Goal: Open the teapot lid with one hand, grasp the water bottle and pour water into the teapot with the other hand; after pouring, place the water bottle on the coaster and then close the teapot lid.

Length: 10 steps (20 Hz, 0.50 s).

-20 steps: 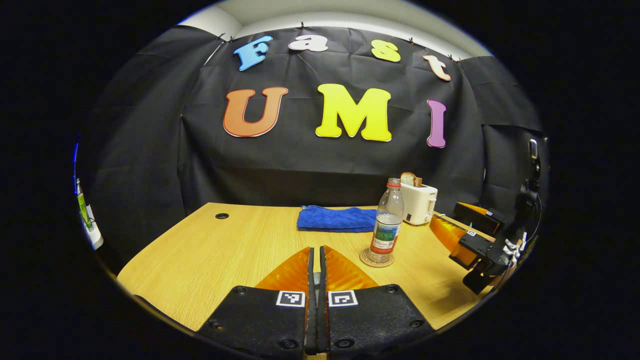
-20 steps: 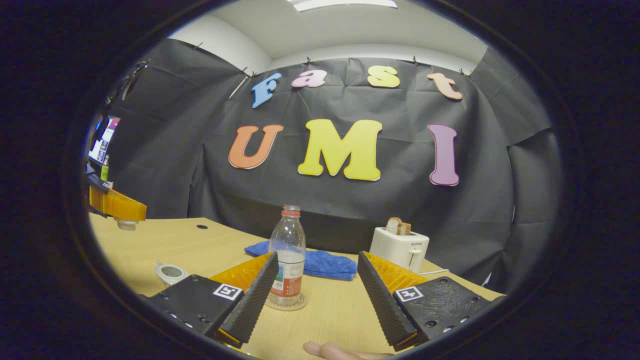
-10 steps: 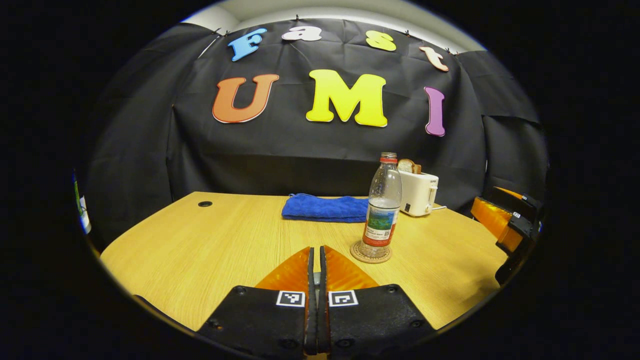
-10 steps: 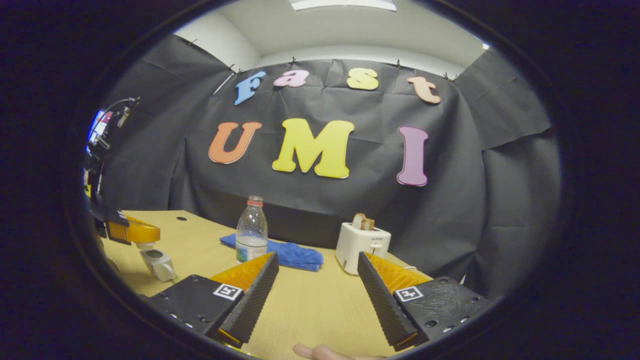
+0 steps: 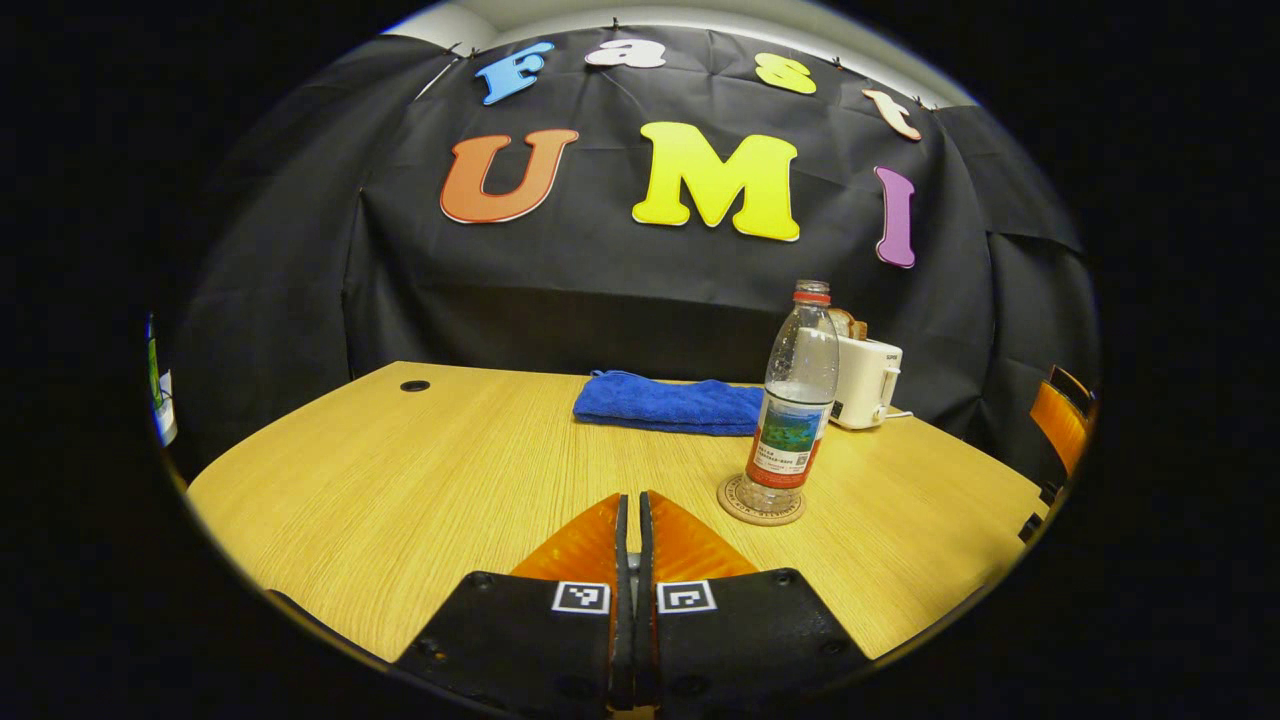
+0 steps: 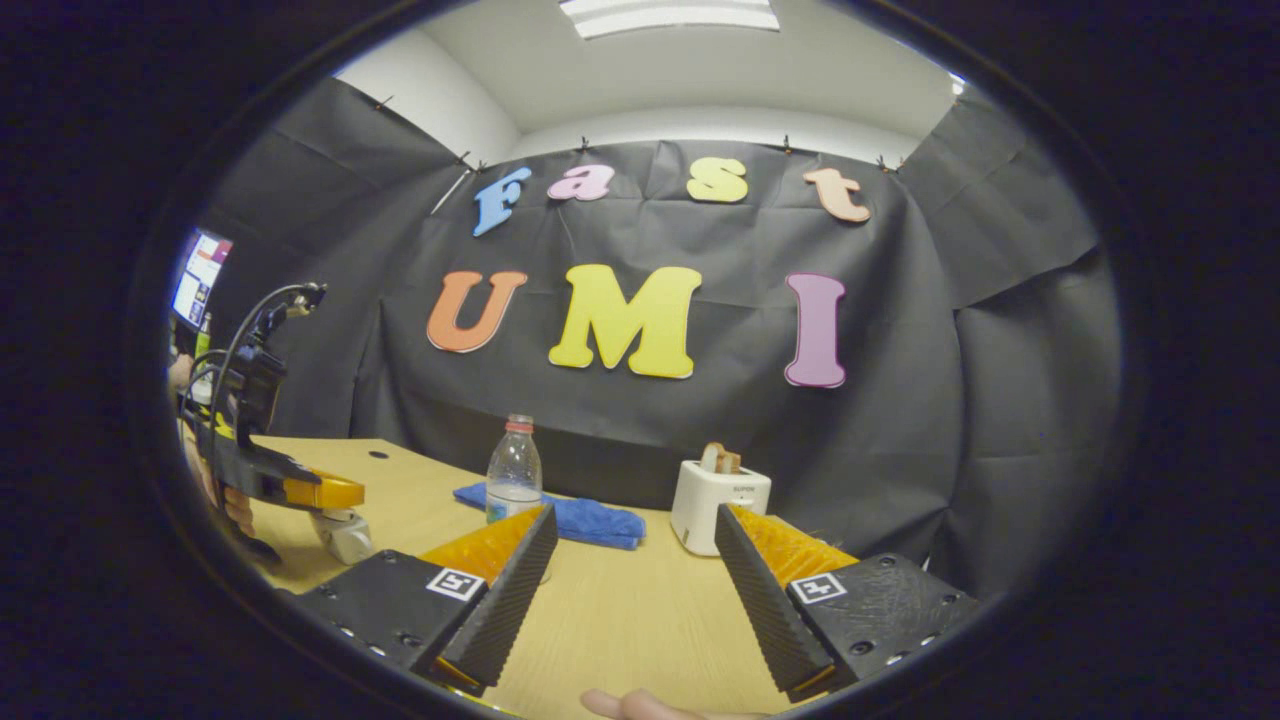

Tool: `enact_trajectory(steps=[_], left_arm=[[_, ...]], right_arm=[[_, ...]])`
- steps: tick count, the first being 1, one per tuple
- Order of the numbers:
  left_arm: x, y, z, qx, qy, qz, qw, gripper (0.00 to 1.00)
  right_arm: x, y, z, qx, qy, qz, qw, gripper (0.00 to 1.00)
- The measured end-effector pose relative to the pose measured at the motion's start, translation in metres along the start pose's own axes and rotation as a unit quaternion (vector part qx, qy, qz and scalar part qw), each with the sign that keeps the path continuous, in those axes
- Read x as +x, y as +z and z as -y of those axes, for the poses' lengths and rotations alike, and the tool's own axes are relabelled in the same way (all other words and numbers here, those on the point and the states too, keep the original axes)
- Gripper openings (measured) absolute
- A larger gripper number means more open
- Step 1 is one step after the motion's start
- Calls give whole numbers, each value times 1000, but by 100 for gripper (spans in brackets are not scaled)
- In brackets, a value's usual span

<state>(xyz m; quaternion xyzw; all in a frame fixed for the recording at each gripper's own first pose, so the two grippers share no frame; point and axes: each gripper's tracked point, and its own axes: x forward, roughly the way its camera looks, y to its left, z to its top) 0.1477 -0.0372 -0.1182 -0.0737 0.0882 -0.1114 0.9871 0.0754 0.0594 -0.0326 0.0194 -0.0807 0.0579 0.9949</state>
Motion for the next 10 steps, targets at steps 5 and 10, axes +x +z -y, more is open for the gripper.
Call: enact_trajectory(steps=[5,10], left_arm=[[6,-5,-4,0,4,-11,1000,4],[4,-11,-1,22,8,-12,1000,6]], right_arm=[[-6,-5,-7,-12,3,-14,1000,95],[-10,-11,-9,-12,4,-28,1000,95]])
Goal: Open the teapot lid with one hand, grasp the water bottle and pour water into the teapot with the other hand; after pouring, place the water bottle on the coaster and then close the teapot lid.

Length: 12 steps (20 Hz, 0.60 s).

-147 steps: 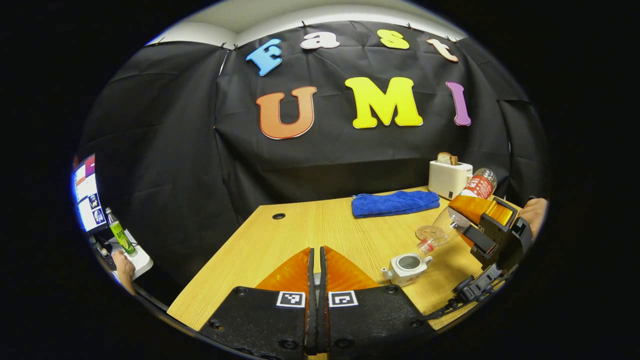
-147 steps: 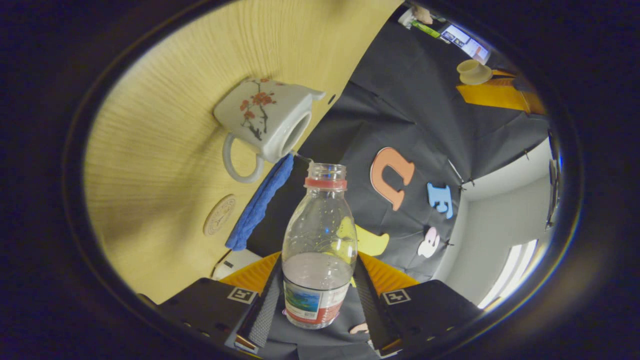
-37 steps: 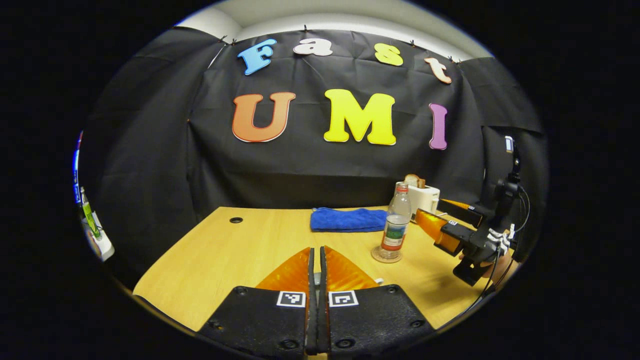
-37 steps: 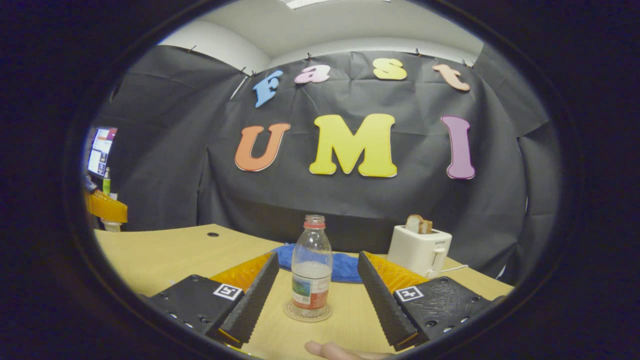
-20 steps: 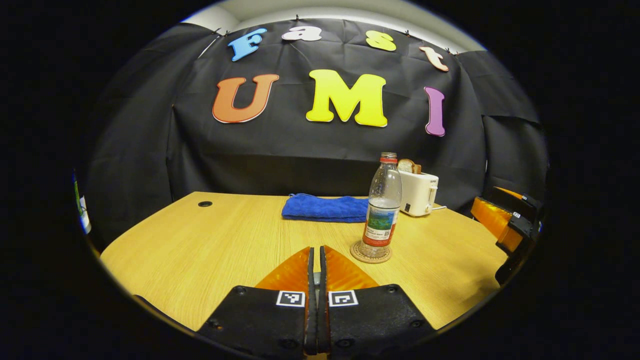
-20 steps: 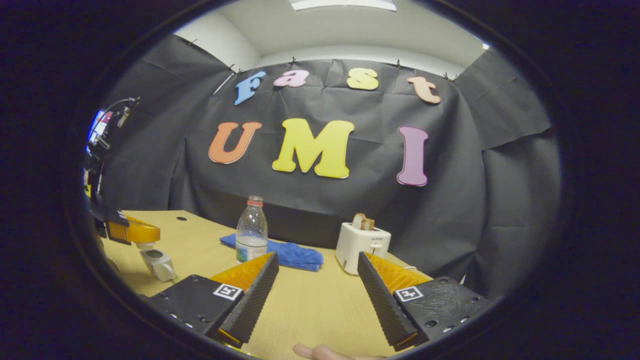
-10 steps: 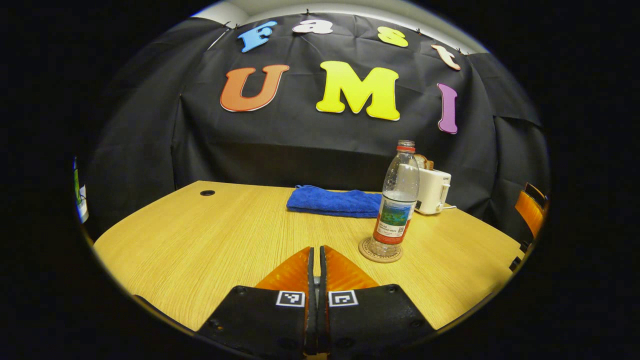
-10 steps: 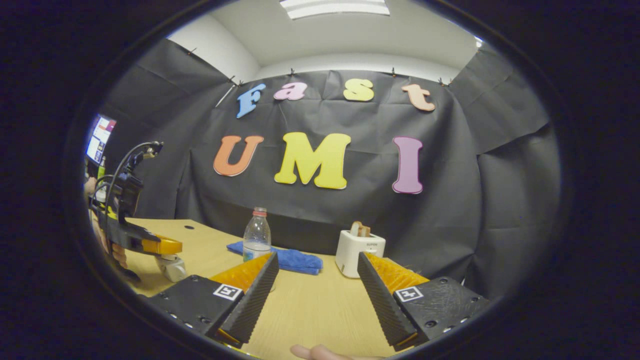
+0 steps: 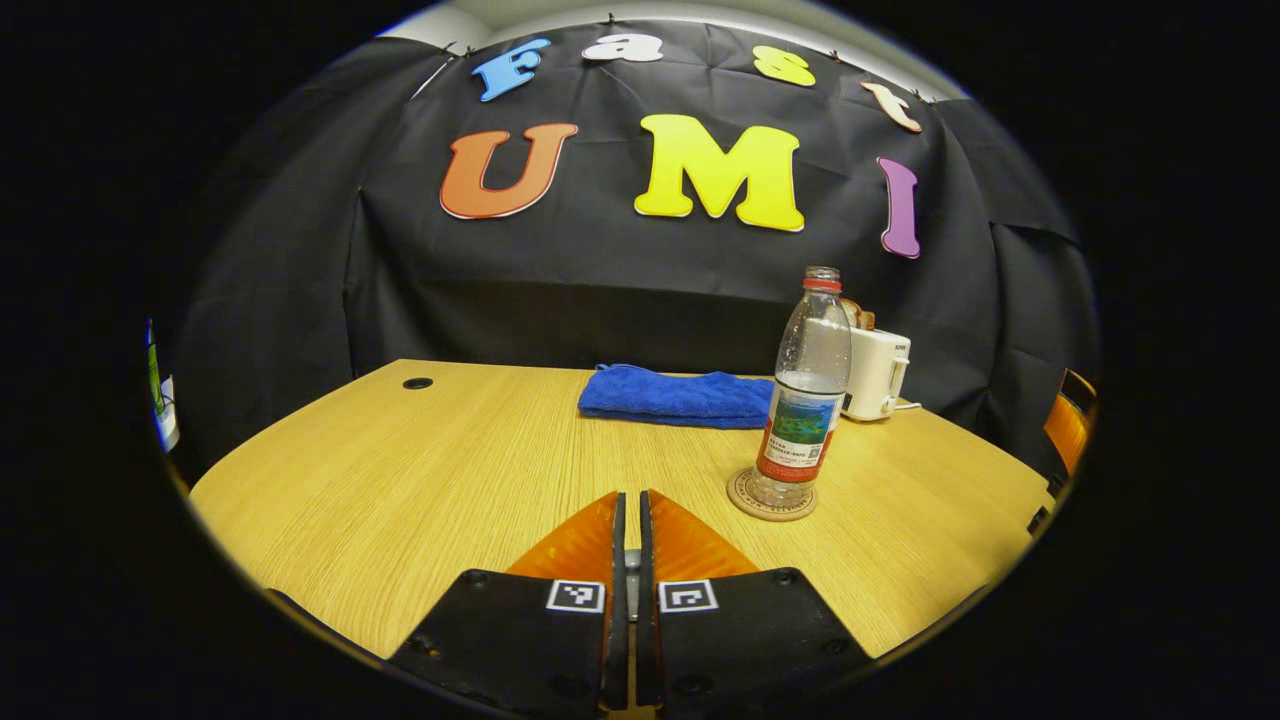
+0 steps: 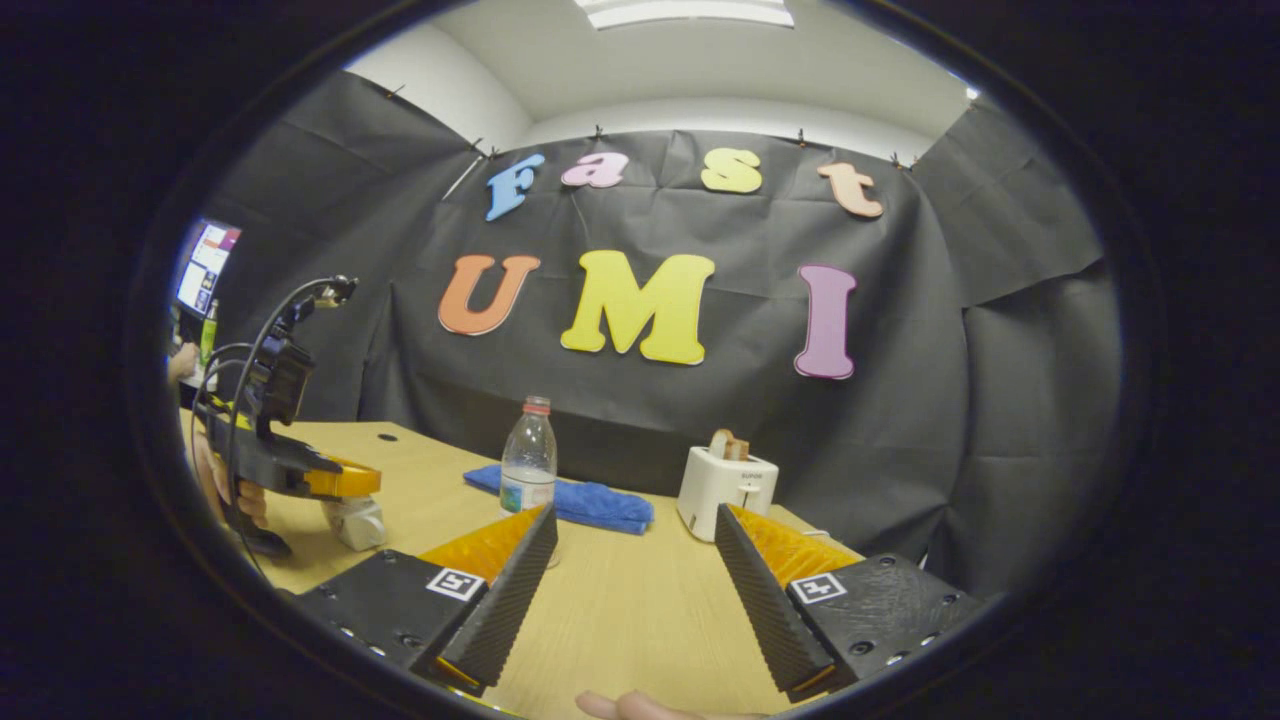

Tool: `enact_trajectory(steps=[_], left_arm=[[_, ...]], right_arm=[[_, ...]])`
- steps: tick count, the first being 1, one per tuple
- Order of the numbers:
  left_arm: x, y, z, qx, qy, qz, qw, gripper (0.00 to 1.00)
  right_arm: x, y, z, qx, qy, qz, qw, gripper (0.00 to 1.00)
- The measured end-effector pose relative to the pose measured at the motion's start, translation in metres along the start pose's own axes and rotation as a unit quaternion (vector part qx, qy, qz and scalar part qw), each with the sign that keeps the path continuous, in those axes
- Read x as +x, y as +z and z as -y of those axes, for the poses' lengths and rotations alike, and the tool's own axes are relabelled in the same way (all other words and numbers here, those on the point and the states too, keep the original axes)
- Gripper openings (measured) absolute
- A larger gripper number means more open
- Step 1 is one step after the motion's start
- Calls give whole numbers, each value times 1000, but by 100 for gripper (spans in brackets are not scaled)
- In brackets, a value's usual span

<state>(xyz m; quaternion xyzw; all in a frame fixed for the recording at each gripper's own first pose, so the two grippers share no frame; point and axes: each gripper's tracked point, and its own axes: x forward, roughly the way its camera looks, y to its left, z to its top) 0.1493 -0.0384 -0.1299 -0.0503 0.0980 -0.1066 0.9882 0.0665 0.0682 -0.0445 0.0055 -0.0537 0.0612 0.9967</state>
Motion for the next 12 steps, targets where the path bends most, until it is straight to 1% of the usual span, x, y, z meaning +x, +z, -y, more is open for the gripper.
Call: enact_trajectory(steps=[5,6,8,9,10,11,12], left_arm=[[-6,-1,2,34,17,3,999,9],[-8,-2,5,40,15,2,999,10],[-10,-3,8,52,14,-3,999,21],[-12,-3,11,55,13,-9,998,31],[-14,-6,24,62,-3,-19,998,41],[-17,-7,29,73,-7,-23,997,72],[-23,-4,29,84,-3,-22,996,83]], right_arm=[[-4,-2,8,3,-8,-7,1000,95],[-4,-2,12,3,-12,-8,1000,98],[-5,-1,21,7,-24,-12,1000,98],[-7,-1,22,12,-26,-14,1000,98],[-8,1,27,17,-31,-20,999,95],[-10,1,32,18,-39,-28,999,95],[-11,1,36,18,-47,-37,998,95]])
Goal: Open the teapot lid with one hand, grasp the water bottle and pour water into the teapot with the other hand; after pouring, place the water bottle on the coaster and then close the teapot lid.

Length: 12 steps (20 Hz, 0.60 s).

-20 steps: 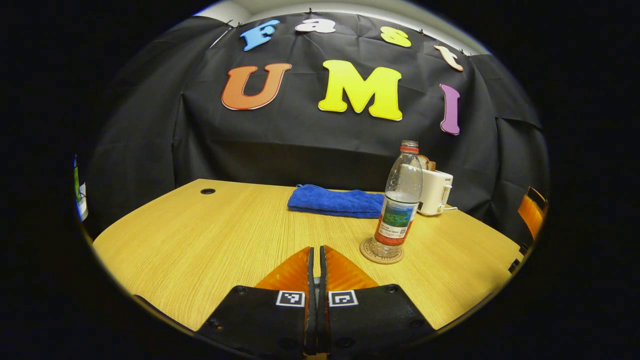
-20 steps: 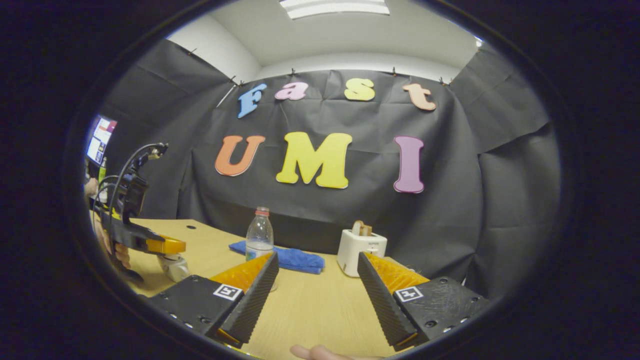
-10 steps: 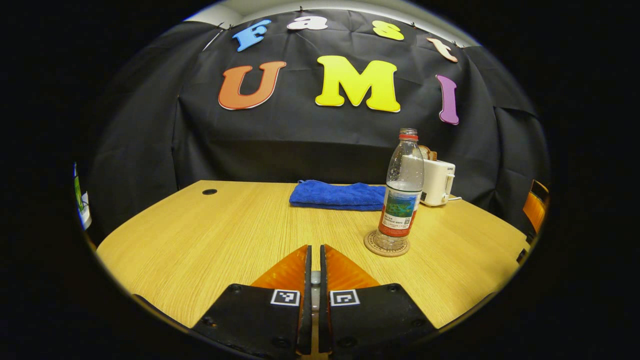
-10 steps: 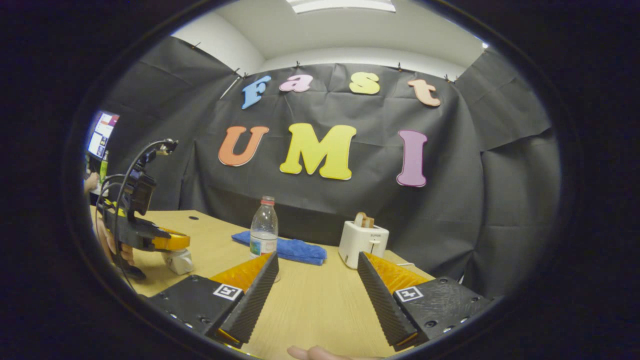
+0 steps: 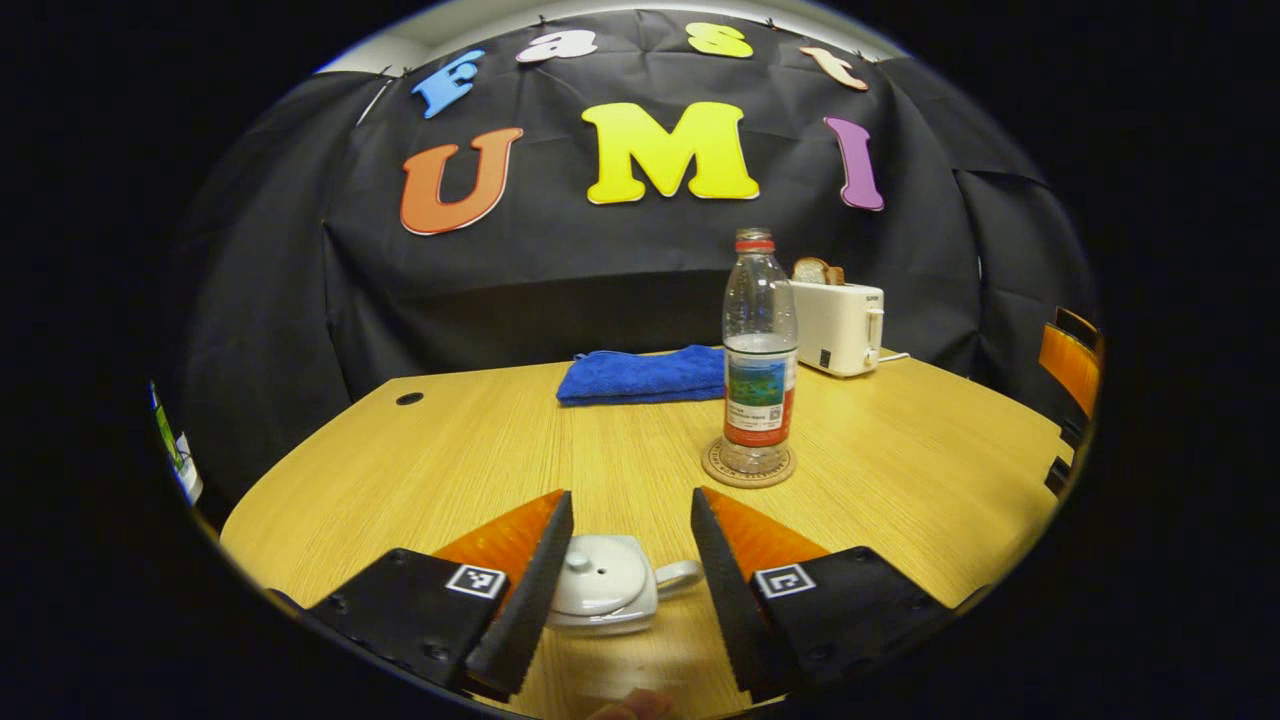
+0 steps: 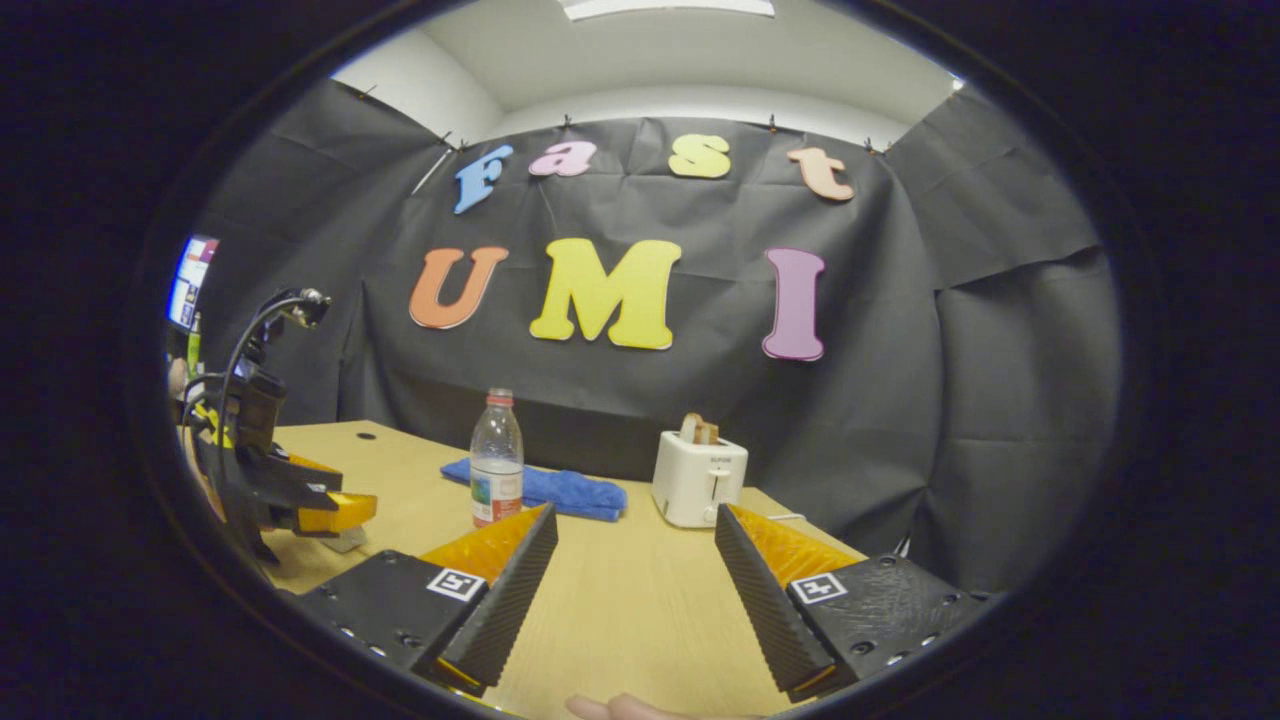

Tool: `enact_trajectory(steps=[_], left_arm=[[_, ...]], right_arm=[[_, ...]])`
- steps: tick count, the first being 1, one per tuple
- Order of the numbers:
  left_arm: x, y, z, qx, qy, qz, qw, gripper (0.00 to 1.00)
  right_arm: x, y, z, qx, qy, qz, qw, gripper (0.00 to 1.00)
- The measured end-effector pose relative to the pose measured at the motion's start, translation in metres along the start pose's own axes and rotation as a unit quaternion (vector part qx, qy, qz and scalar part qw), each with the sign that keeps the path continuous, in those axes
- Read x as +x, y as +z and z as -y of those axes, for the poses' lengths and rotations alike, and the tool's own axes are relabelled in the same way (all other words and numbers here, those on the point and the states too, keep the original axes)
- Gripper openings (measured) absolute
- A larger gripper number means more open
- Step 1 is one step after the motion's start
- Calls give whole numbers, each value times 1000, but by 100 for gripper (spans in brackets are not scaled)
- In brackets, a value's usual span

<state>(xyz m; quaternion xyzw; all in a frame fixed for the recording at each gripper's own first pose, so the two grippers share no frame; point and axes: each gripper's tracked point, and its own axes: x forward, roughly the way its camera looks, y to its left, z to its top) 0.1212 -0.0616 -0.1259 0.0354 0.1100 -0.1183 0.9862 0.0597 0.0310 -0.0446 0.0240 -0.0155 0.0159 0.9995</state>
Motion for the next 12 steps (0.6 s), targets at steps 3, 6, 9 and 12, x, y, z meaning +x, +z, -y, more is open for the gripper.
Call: enact_trajectory(steps=[3,6,9,12], left_arm=[[-18,18,1,26,14,14,999,83],[-45,44,1,16,26,40,999,83],[-72,60,1,-17,27,45,998,87],[-102,77,-18,-33,60,59,996,90]], right_arm=[[-11,9,3,12,1,-11,1000,95],[-19,18,7,15,0,-15,1000,95],[-30,28,8,6,1,-10,1000,95],[-42,40,2,9,12,-6,1000,95]])
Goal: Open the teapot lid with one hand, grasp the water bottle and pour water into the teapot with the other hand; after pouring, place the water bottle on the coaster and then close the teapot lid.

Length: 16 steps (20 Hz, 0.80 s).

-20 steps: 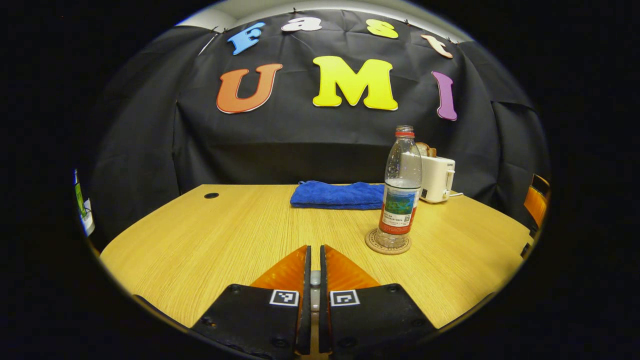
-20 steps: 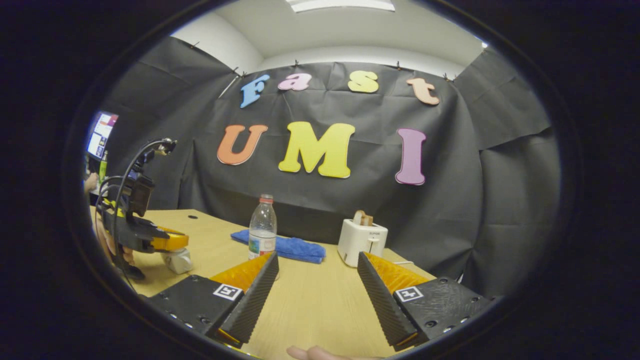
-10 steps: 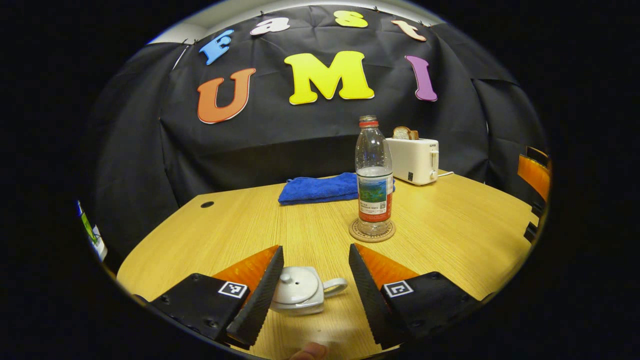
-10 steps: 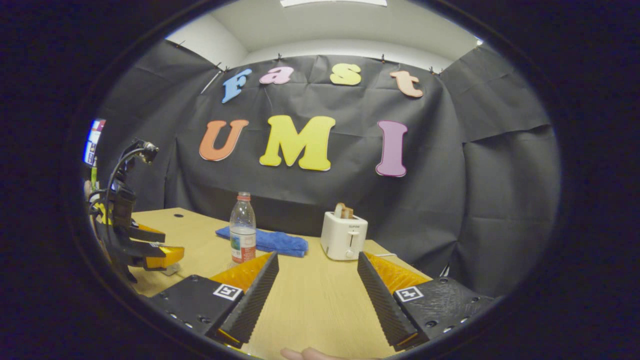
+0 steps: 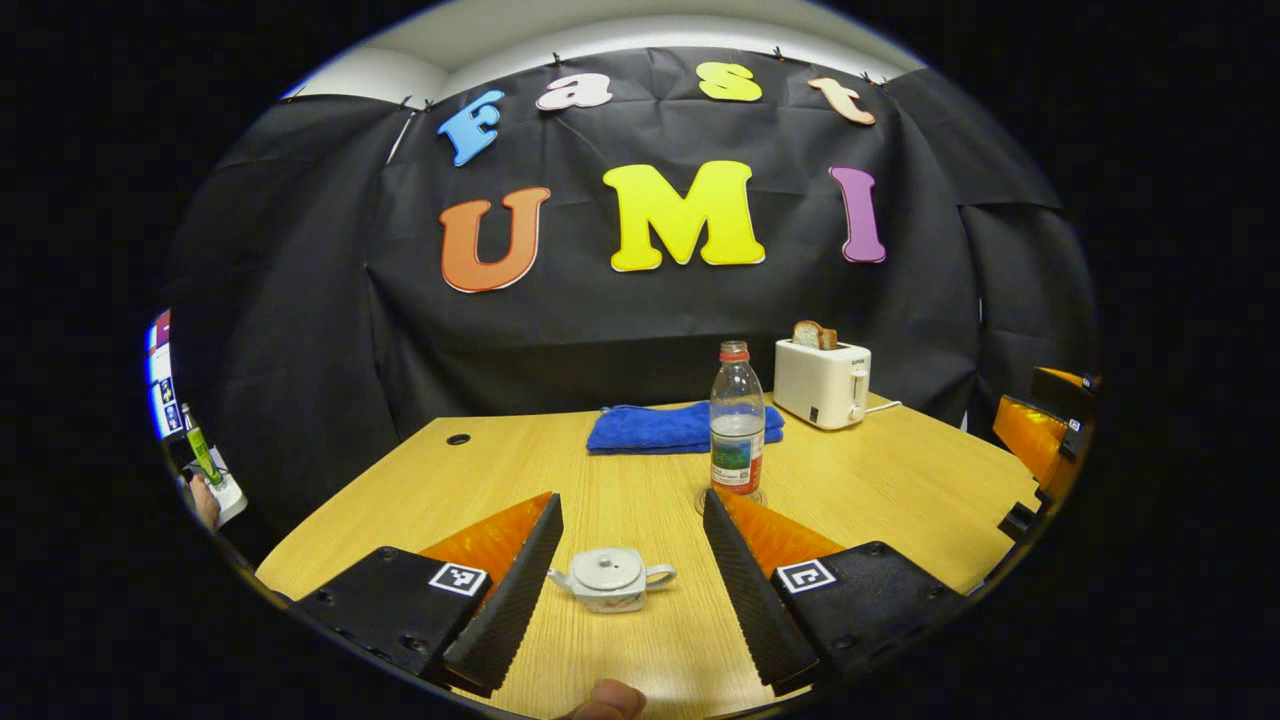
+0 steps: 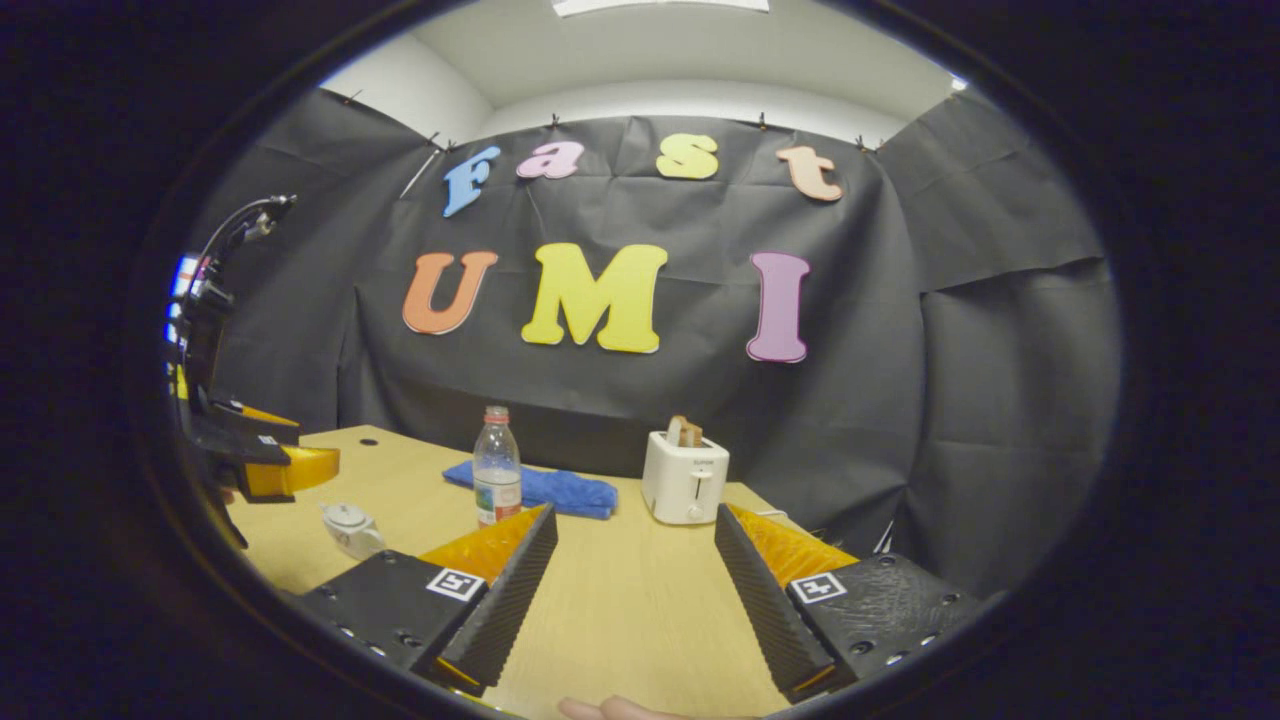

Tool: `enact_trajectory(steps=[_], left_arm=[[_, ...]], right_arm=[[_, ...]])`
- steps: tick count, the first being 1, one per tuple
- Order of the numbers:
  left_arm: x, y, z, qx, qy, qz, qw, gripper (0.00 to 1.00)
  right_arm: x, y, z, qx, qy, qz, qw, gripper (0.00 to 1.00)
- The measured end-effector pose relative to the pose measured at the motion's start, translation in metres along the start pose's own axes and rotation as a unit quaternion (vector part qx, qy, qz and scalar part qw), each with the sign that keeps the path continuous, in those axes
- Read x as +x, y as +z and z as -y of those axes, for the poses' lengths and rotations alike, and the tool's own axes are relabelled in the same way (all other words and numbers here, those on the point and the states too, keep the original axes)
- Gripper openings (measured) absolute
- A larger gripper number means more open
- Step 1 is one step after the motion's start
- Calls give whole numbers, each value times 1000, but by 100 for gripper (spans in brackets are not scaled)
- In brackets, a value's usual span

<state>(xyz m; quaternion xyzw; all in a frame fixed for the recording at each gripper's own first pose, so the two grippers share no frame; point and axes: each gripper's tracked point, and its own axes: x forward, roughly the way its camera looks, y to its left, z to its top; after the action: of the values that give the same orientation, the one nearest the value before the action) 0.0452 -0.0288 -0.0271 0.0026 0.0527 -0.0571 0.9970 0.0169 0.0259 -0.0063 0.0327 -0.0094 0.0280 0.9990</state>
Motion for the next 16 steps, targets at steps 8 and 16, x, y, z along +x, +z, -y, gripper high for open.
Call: enact_trajectory(steps=[8,16], left_arm=[[-58,44,-3,-19,6,64,998,89],[-71,47,3,-4,9,74,997,92]], right_arm=[[-29,14,-17,7,38,-18,999,97],[-41,25,-9,12,28,-12,999,97]])
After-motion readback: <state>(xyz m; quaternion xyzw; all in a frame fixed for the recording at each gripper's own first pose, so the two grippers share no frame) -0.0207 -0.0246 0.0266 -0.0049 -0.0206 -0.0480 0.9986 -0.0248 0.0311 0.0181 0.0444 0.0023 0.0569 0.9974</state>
